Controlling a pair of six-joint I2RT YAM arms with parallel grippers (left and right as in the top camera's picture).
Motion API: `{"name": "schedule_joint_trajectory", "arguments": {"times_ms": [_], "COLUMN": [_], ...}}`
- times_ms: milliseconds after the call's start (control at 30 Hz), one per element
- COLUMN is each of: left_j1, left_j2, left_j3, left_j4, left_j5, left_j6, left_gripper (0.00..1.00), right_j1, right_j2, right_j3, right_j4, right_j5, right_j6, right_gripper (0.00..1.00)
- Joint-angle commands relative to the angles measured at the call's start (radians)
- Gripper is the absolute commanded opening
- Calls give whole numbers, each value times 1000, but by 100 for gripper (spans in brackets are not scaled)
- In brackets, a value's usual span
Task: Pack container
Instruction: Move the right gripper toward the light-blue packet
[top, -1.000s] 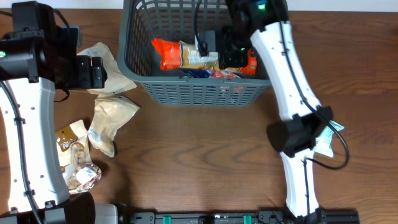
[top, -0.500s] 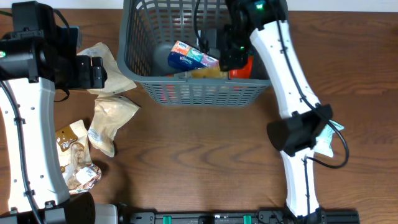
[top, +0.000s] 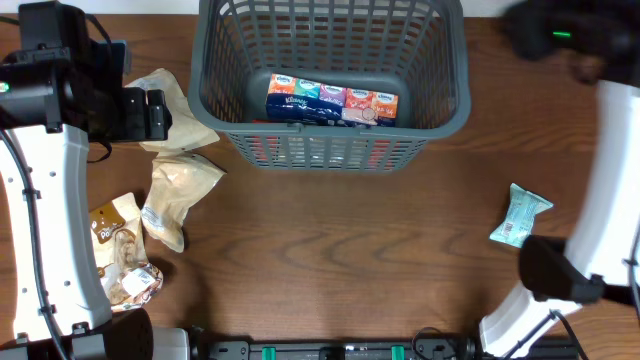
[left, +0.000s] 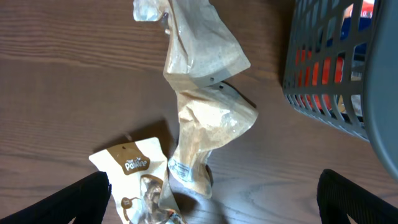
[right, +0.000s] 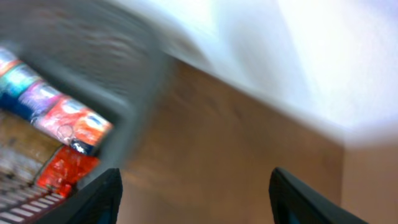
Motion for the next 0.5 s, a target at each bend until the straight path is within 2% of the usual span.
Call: {"name": "schedule_joint_trajectory", "arguments": {"times_ms": [0, 100, 267, 467], "left_j1": [2, 2, 2, 2], "left_j2": [-10, -10, -10, -10], "left_j3": [6, 6, 6, 6], "left_j4": [2, 2, 2, -2], "left_j5": [3, 3, 3, 3], "left_j6": [-11, -11, -12, -12], "left_gripper": [95, 95, 95, 95], "right_j1": [-153, -271, -341, -344], "right_j2": [-22, -22, -94, -284], "right_j3": [7, 2, -108, -451], "right_j4": [-91, -213, -211, -204], "right_j5": [16, 40, 43, 122], "right_j6": [386, 491, 545, 568], "right_gripper": [61, 63, 66, 66]}}
